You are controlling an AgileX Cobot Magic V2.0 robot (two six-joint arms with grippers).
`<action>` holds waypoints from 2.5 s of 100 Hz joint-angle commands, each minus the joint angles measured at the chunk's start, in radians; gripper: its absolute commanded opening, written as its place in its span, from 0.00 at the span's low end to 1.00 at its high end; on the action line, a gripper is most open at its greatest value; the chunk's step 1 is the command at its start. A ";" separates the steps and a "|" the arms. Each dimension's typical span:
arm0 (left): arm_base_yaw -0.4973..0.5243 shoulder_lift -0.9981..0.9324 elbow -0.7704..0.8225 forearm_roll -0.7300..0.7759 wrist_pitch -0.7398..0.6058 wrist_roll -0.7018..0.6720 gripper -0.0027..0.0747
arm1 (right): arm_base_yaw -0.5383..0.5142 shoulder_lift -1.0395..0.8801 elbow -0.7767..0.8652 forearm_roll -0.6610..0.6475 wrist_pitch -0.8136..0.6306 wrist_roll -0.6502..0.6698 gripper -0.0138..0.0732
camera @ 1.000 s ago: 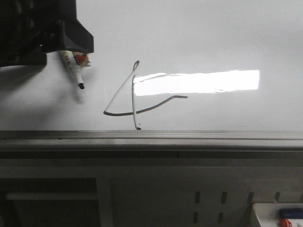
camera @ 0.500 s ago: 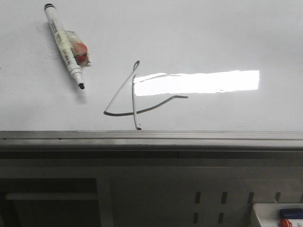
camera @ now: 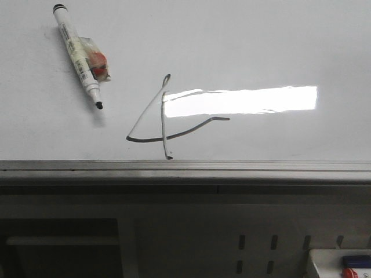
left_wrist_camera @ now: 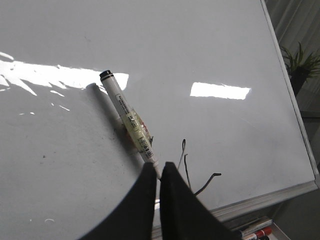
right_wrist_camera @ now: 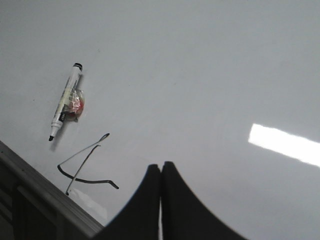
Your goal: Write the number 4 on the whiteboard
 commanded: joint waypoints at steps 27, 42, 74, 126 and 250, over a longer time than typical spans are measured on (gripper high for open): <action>0.002 0.007 -0.030 -0.001 -0.039 0.001 0.01 | -0.004 0.002 -0.025 0.004 -0.073 0.001 0.08; 0.002 0.007 -0.029 -0.001 -0.039 0.001 0.01 | -0.004 0.002 -0.025 0.004 -0.073 0.001 0.08; 0.152 -0.018 0.045 0.580 -0.138 -0.132 0.01 | -0.004 0.002 -0.025 0.004 -0.073 0.001 0.08; 0.561 -0.242 0.211 0.916 0.176 -0.563 0.01 | -0.004 0.002 -0.025 0.004 -0.073 0.001 0.08; 0.561 -0.342 0.211 0.747 0.419 -0.563 0.01 | -0.004 0.002 -0.020 0.004 -0.074 0.001 0.08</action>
